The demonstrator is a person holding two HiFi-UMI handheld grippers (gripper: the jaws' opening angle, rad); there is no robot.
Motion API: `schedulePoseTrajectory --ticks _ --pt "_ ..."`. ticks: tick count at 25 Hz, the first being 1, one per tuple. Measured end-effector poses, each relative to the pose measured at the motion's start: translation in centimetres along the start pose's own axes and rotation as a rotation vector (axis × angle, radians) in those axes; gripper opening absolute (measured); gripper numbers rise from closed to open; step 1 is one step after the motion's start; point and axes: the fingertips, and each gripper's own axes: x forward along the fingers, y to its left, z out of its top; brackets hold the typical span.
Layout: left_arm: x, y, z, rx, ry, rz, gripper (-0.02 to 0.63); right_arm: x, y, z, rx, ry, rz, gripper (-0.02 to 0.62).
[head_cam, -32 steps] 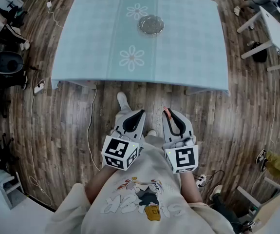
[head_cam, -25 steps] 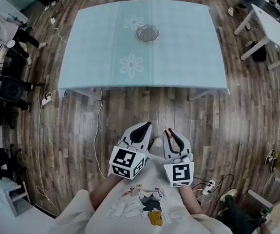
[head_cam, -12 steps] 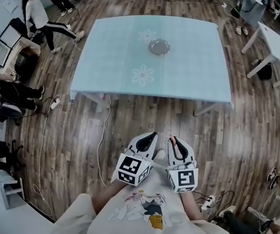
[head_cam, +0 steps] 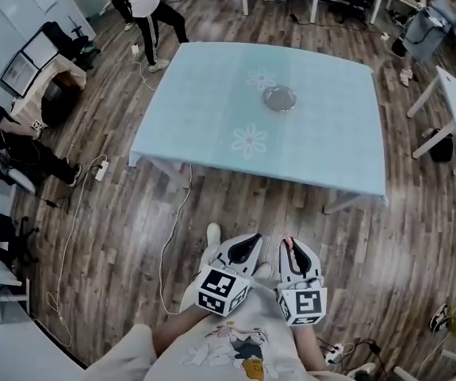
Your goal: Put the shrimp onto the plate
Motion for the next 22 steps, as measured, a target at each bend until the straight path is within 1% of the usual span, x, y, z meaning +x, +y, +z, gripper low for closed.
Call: schedulePoseTrajectory --ticks 6,11,16,19,22 --pt "-0.6 5.2 -0.1 -0.039 0.01 0.025 0.008 4.6 2.7 1.0 -0.009 0.023 0.026 0.061" --pt "0.4 11.6 1.5 -0.081 0.017 0.009 0.008 10.1 4.1 2.4 -0.002 0.046 -0.01 0.061" --pt "1.3 17.6 5.0 -0.073 -0.003 -0.022 0.008 16.0 5.8 4.5 0.039 0.056 -0.059 0.061" --pt "1.4 20.9 6.8 -0.056 -0.016 -0.05 0.008 19.4 7.1 6.1 0.037 0.042 -0.079 0.061" --pt "0.8 23.6 7.8 -0.037 -0.022 -0.074 0.008 21.9 8.7 7.4 0.035 0.026 -0.101 0.061"
